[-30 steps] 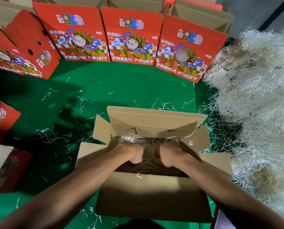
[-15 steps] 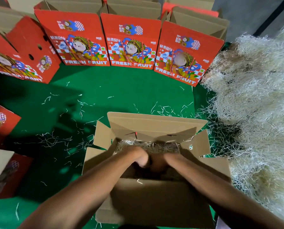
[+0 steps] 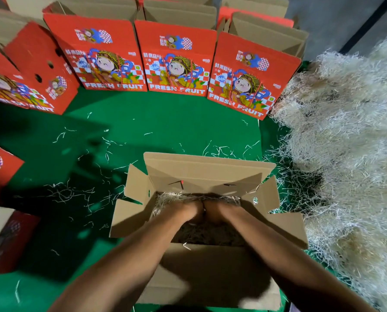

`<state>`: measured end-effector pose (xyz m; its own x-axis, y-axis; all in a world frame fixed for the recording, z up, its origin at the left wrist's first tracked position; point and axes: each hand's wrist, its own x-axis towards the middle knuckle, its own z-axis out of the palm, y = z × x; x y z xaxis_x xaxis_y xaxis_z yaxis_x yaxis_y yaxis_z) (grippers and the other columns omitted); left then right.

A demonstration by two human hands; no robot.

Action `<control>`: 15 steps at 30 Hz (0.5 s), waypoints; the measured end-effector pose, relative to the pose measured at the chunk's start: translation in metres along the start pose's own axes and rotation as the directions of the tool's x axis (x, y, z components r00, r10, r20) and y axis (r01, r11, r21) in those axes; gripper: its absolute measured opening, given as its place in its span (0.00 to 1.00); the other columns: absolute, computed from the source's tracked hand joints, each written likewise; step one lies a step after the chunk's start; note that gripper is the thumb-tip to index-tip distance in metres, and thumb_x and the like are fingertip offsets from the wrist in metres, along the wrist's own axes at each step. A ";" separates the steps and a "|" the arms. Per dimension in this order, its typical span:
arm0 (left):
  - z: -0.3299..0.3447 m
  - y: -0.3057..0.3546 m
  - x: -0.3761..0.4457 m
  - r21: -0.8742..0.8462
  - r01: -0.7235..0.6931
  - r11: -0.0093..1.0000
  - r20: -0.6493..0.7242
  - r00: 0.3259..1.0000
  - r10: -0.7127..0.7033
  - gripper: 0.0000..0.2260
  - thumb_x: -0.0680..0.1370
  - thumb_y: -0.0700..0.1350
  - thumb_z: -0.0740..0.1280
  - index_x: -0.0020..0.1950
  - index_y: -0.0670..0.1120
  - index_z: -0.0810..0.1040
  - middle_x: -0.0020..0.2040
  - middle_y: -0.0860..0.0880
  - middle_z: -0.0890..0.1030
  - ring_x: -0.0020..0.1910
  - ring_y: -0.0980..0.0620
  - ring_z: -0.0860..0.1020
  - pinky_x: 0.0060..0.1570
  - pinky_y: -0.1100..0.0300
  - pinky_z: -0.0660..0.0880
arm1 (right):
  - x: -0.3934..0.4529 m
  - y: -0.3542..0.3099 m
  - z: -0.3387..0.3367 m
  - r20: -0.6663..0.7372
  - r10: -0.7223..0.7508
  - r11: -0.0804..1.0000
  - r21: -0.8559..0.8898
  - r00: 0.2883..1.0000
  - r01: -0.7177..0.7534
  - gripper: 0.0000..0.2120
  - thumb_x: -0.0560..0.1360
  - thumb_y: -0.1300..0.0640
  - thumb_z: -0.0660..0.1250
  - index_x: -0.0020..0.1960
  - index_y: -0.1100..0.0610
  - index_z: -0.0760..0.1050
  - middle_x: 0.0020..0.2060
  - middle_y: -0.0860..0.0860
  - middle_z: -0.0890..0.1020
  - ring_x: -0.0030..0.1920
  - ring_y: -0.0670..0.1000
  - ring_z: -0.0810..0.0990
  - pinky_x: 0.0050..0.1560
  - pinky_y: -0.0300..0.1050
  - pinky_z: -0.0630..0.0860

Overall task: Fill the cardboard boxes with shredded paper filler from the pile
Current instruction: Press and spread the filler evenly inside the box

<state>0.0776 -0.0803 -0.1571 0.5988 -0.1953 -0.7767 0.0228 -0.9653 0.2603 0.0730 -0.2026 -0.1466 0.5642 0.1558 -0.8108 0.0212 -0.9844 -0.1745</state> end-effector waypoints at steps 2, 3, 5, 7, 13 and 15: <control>-0.007 0.008 -0.008 0.012 -0.007 1.000 0.031 0.999 0.007 0.15 0.81 0.45 0.61 0.63 0.39 0.77 0.58 0.40 0.80 0.58 0.39 0.78 0.56 0.49 0.74 | -0.003 -0.001 -0.005 -0.039 0.002 0.999 -0.037 0.999 -0.004 0.21 0.83 0.56 0.61 0.75 0.58 0.67 0.75 0.57 0.67 0.73 0.57 0.67 0.74 0.49 0.60; -0.013 0.012 -0.012 0.055 0.018 0.998 0.017 1.000 -0.019 0.11 0.80 0.42 0.63 0.58 0.38 0.78 0.50 0.41 0.81 0.49 0.42 0.80 0.47 0.53 0.75 | -0.005 0.001 -0.007 -0.088 0.005 0.998 -0.060 0.996 -0.010 0.21 0.83 0.55 0.60 0.74 0.58 0.69 0.74 0.58 0.69 0.72 0.58 0.69 0.73 0.49 0.62; -0.027 0.017 -0.017 0.145 0.044 0.988 -0.061 0.998 -0.036 0.04 0.77 0.40 0.66 0.48 0.39 0.78 0.37 0.44 0.76 0.34 0.48 0.76 0.36 0.57 0.73 | -0.011 0.007 -0.012 -0.164 0.044 0.997 -0.053 0.986 -0.054 0.18 0.82 0.55 0.62 0.70 0.59 0.74 0.66 0.60 0.76 0.65 0.59 0.75 0.67 0.49 0.69; -0.035 0.011 -0.018 0.214 0.109 0.971 -0.090 0.992 -0.092 0.07 0.77 0.40 0.67 0.53 0.40 0.78 0.42 0.44 0.77 0.40 0.47 0.77 0.42 0.55 0.76 | -0.016 0.018 -0.018 -0.189 0.129 0.988 -0.061 0.973 -0.143 0.14 0.79 0.60 0.63 0.62 0.61 0.78 0.53 0.58 0.82 0.55 0.59 0.80 0.60 0.50 0.76; -0.015 -0.022 -0.008 0.377 0.160 0.912 -0.094 0.986 -0.134 0.15 0.82 0.36 0.58 0.67 0.38 0.75 0.67 0.40 0.76 0.65 0.42 0.76 0.66 0.50 0.73 | -0.004 0.029 0.005 -0.165 0.247 0.958 -0.108 0.955 -0.266 0.18 0.82 0.62 0.57 0.71 0.61 0.72 0.69 0.59 0.74 0.68 0.58 0.74 0.68 0.50 0.70; -0.012 -0.020 -0.008 0.431 0.130 0.893 -0.054 0.991 -0.119 0.15 0.83 0.37 0.57 0.68 0.39 0.75 0.68 0.40 0.75 0.66 0.42 0.75 0.66 0.49 0.72 | -0.001 0.028 0.007 -0.153 0.256 0.952 -0.131 0.954 -0.277 0.18 0.83 0.61 0.58 0.72 0.60 0.70 0.71 0.57 0.73 0.70 0.56 0.72 0.68 0.48 0.69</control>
<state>0.0825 -0.0577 -0.1491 0.6343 -0.0696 -0.7699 -0.2463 -0.9622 -0.1160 0.0674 -0.2297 -0.1542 0.6703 -0.1161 -0.7329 -0.0275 -0.9909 0.1318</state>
